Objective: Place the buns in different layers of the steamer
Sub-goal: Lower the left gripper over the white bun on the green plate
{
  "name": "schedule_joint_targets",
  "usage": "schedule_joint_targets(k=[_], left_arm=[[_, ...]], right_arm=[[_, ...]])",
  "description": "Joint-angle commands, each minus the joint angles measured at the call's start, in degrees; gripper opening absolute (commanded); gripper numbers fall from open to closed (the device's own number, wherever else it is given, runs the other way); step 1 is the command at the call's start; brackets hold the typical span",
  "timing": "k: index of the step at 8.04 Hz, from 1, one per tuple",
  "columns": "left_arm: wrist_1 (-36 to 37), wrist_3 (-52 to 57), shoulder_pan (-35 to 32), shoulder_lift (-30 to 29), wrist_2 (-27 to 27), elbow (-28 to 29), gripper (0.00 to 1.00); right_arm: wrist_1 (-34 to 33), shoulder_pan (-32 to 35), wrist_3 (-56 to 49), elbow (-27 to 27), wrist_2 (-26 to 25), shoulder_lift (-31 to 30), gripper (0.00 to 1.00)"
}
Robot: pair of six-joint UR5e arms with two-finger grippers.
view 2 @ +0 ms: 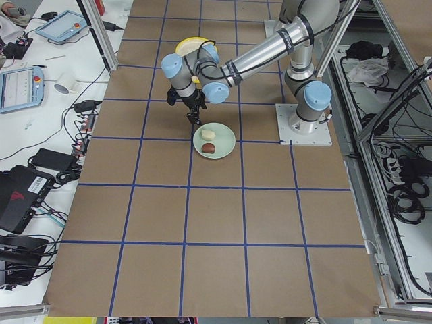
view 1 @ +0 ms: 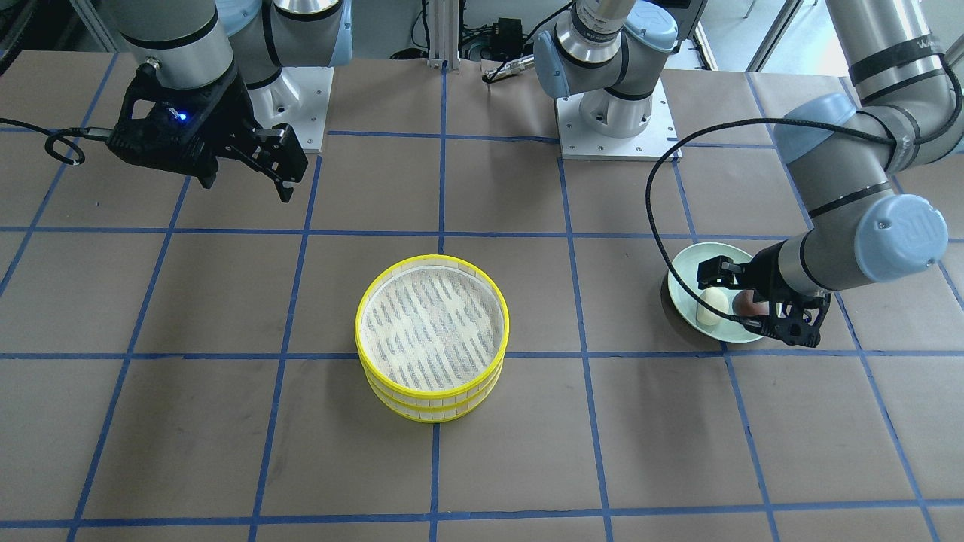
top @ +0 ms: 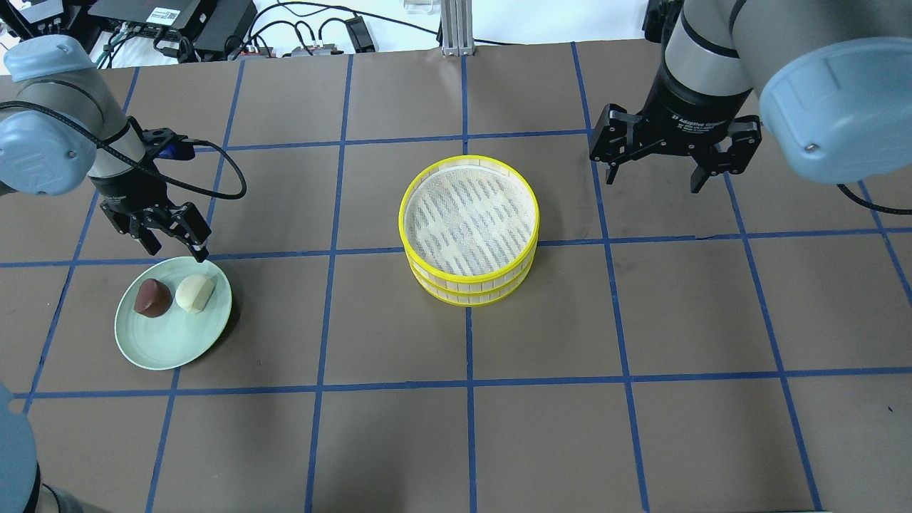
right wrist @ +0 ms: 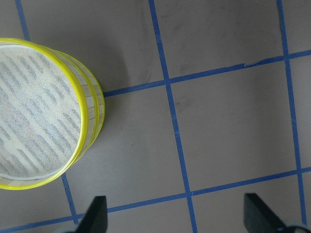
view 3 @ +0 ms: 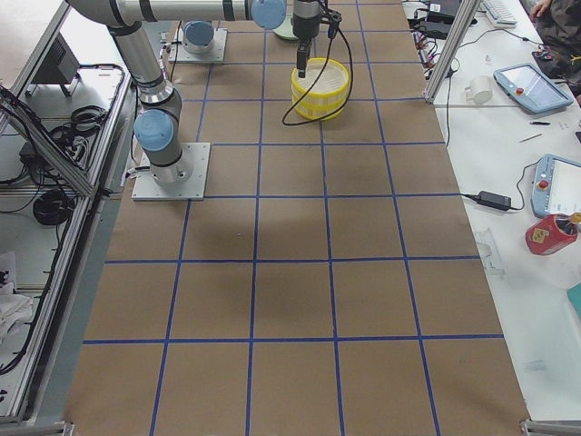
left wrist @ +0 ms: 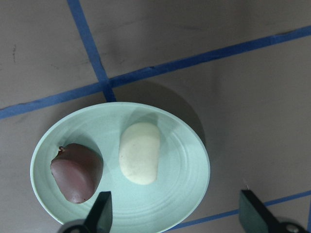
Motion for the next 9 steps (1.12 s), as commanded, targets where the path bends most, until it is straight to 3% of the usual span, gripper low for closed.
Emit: schedule_joint_targets(k=[1, 8, 9], left_arm=[[1.4, 1.3, 0.2, -3.4, 1.9, -0.1, 0.88], [3.7, 2.5, 0.2, -7.7, 3.8, -0.1, 0.88], [3.7, 2.5, 0.2, -8.2, 4.0, -0.1, 0.88]], right_arm=[[0.0, 0.0, 0.0, 0.0, 0.1, 0.0, 1.00], [-1.4, 0.1, 0.3, 0.0, 0.3, 2.0, 1.00], [-4.4, 0.1, 1.6, 0.0, 0.3, 3.7, 1.00]])
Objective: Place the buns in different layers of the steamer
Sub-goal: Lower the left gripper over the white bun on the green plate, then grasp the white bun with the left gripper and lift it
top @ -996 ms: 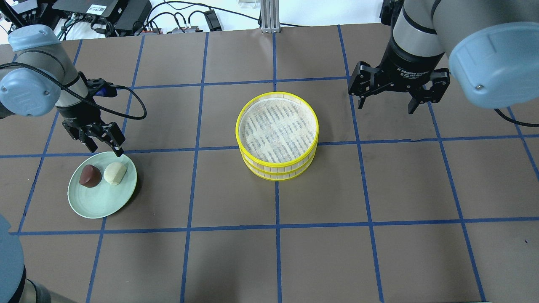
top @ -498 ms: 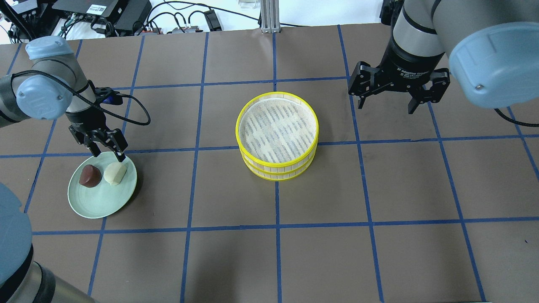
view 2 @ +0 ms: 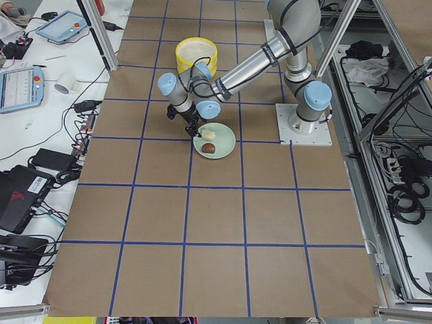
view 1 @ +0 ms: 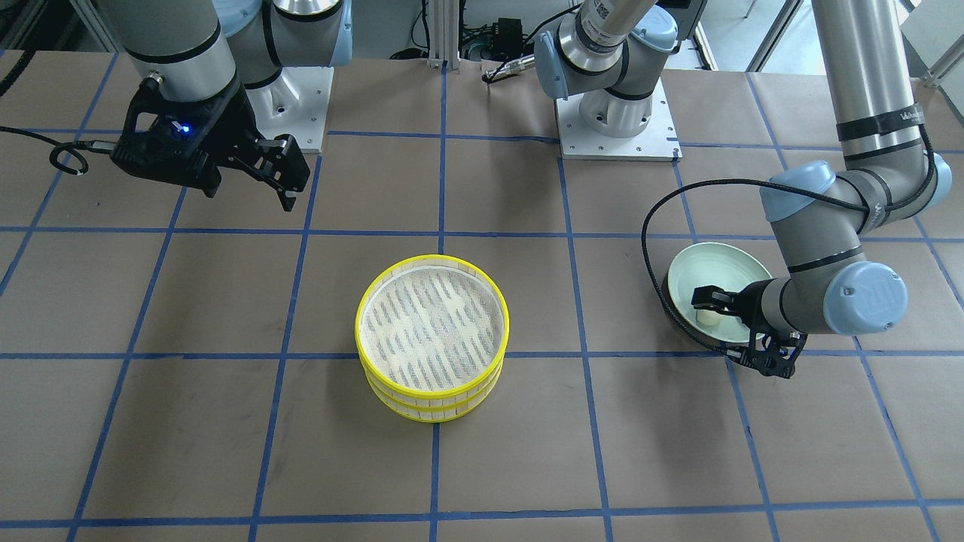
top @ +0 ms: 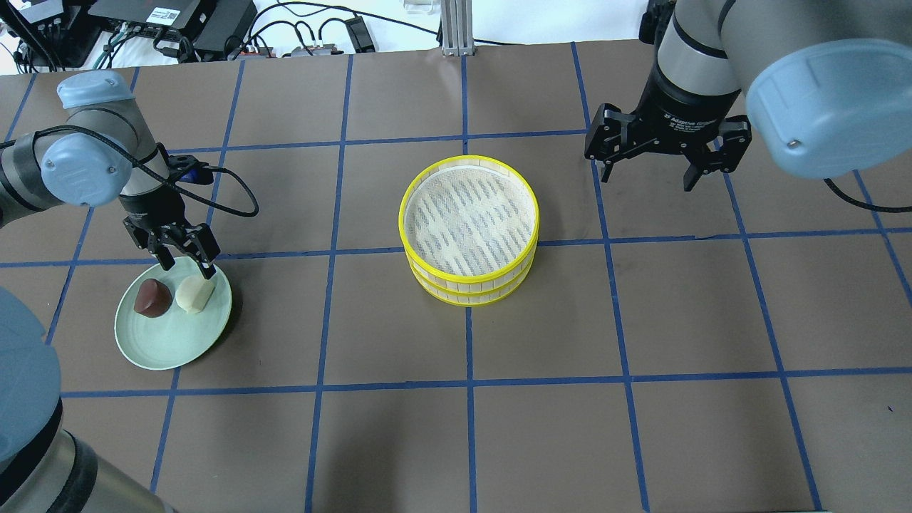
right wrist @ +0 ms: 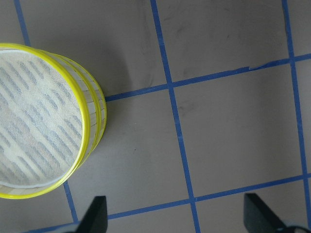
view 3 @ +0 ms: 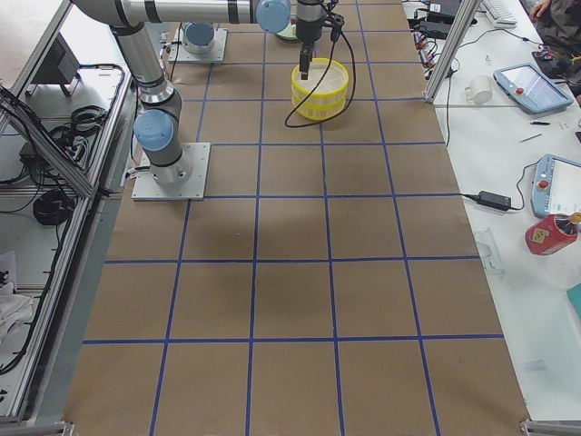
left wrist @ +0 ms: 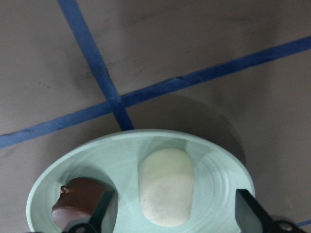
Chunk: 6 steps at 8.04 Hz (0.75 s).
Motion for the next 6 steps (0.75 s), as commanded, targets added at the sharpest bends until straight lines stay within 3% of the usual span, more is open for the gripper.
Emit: schedule_joint_targets(k=[1, 3, 6], left_arm=[[0.0, 0.1, 0.0, -0.9, 0.5, 0.0, 0.88], [0.0, 0.1, 0.0, -1.6, 1.4, 0.0, 0.88], [0.0, 0.1, 0.0, -2.3, 1.5, 0.0, 0.85]], right_arm=[[-5.7, 0.7, 5.3, 0.0, 0.1, 4.2, 1.00], [-11.5, 3.8, 7.2, 0.0, 0.0, 8.1, 1.00], [-11.4, 3.4, 6.5, -0.3, -0.1, 7.9, 1.00]])
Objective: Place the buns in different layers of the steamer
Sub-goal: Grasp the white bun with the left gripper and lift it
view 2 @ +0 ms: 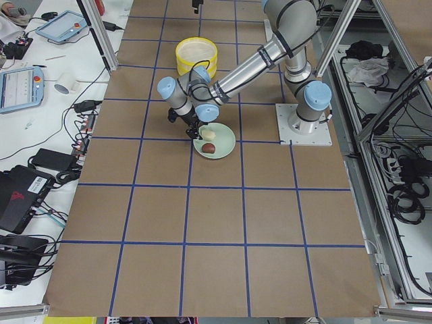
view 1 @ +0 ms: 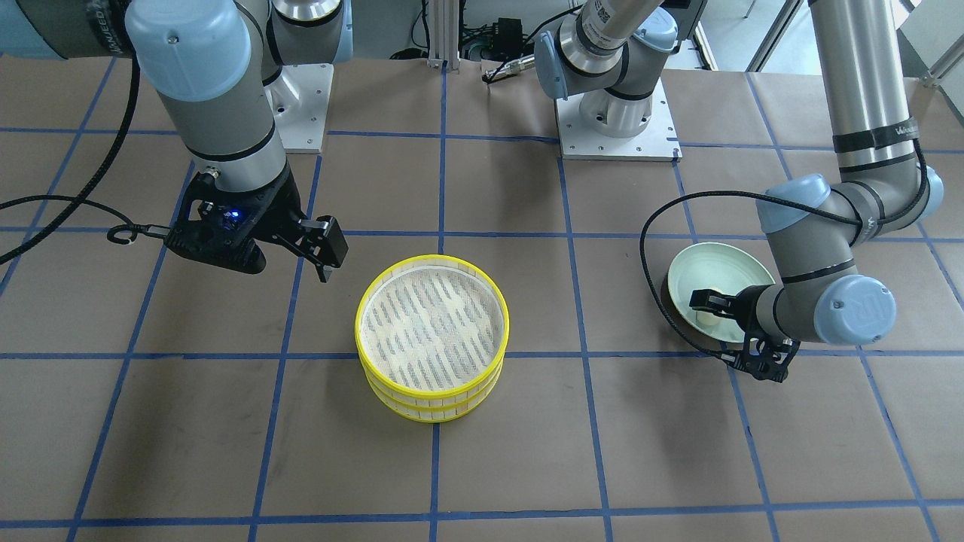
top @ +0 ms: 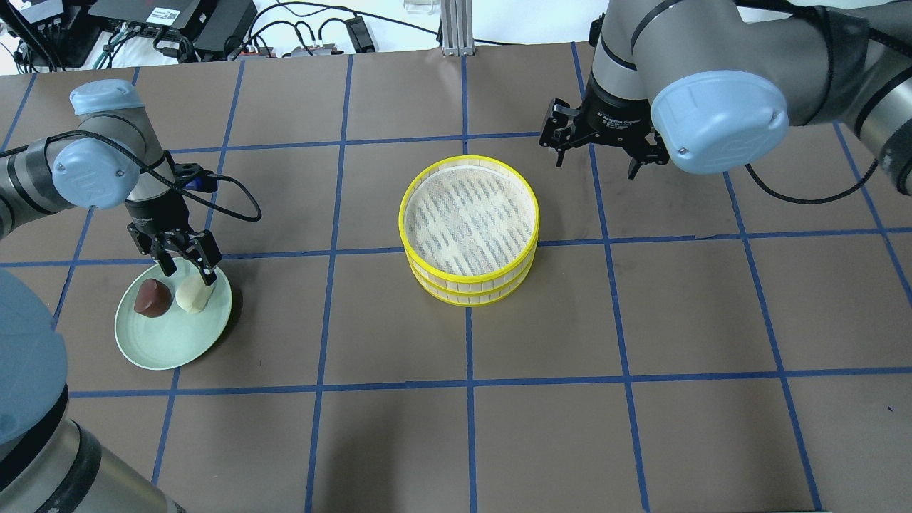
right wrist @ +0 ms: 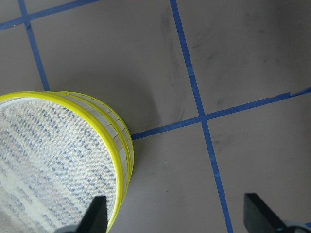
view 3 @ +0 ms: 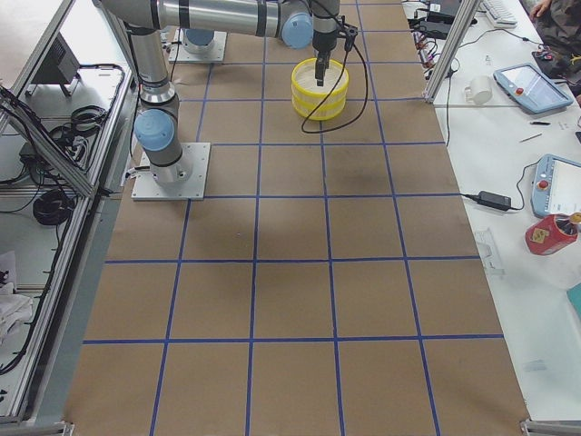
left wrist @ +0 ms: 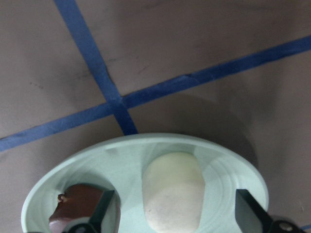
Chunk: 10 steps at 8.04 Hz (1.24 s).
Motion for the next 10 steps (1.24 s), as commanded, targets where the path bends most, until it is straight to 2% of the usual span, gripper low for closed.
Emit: schedule_joint_targets(k=[1, 3, 5, 7, 10], left_arm=[[0.0, 0.1, 0.0, -1.1, 0.2, 0.0, 0.65], [-0.1, 0.0, 0.0, -1.5, 0.7, 0.0, 0.54], [-0.1, 0.1, 0.0, -1.4, 0.8, 0.1, 0.00], [-0.7, -0.3, -0.3, -0.1, 0.5, 0.4, 0.00], [-4.1, -1.0, -2.6, 6.4, 0.1, 1.1, 0.00]], right_arm=[[-0.1, -0.6, -0.6, -0.4, -0.2, -0.3, 1.00], [3.4, -1.4, -0.7, -0.6, -0.2, -1.8, 1.00], [8.5, -2.9, -2.5, -0.5, -0.1, -5.0, 1.00], [8.9, -3.5, -3.9, -0.5, 3.3, -5.3, 1.00], [8.9, -3.5, -3.8, -0.4, 2.3, -5.3, 1.00]])
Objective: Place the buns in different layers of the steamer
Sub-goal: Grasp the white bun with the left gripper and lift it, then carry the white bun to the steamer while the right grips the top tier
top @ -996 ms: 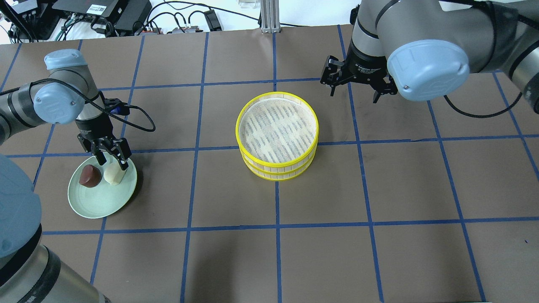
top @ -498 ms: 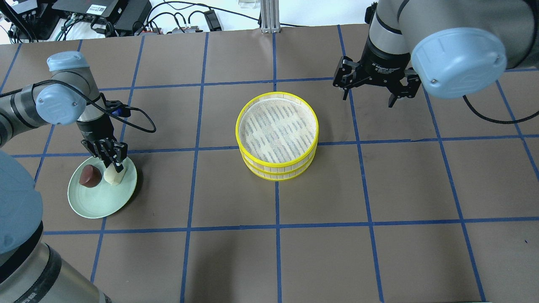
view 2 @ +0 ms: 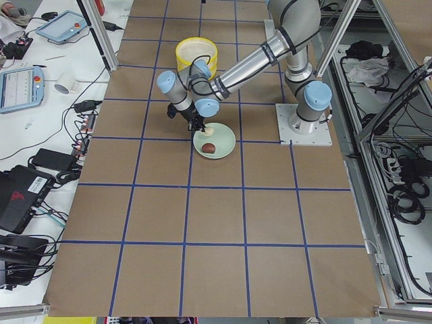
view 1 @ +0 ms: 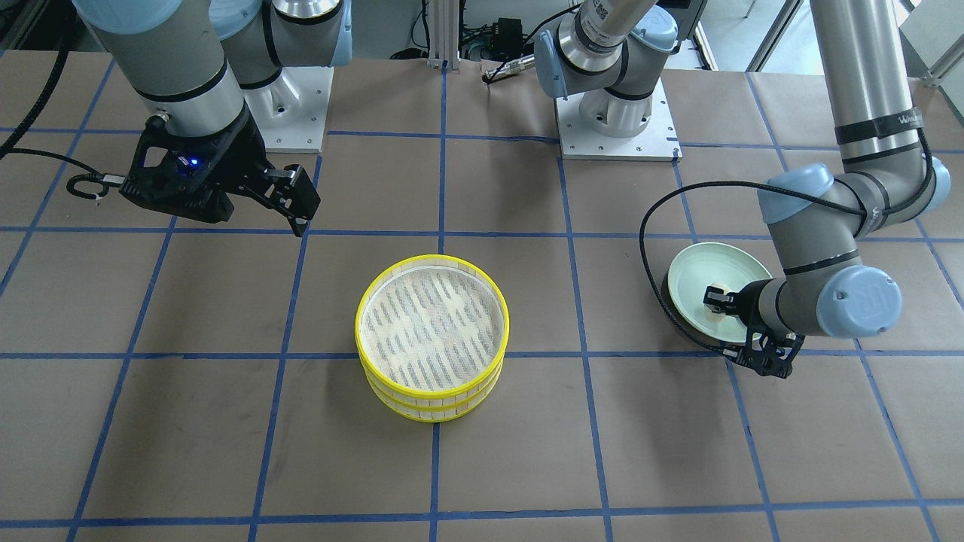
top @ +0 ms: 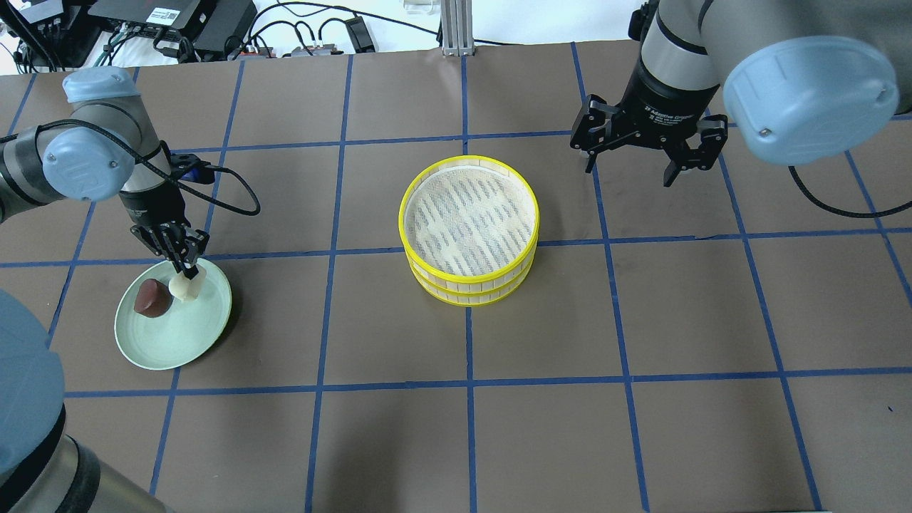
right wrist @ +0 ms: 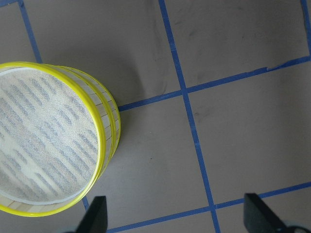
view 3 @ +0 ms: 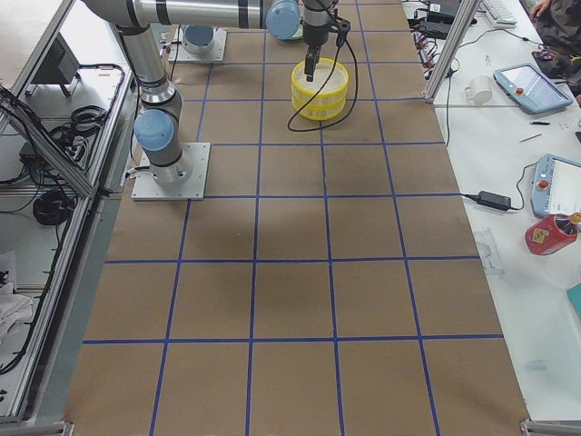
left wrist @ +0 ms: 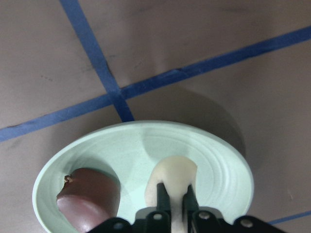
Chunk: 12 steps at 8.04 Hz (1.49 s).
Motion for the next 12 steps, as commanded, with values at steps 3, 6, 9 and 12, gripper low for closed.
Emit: schedule_joint_targets(k=[3, 6, 9, 12], left_arm=[[-2.5, -2.3, -5.3, 9.7, -2.5, 0.5, 0.00], [-2.7, -5.3, -7.4, 11.2, -5.4, 1.3, 0.00], [-2.7, -6.0, -8.6, 11.5, -6.6, 1.3, 0.00], [-2.7, -6.1, -9.5, 11.5, -6.9, 1.3, 0.00]], right_arm=[[-0.6, 0.0, -0.1, 0.2, -0.1, -0.1, 1.00], [-0.8, 0.0, -0.2, 0.3, 0.0, -0.1, 1.00], [-3.6, 0.5, 2.7, 0.6, 0.9, 2.0, 1.00], [-5.0, 0.5, 2.6, 0.8, 1.1, 3.9, 1.00]])
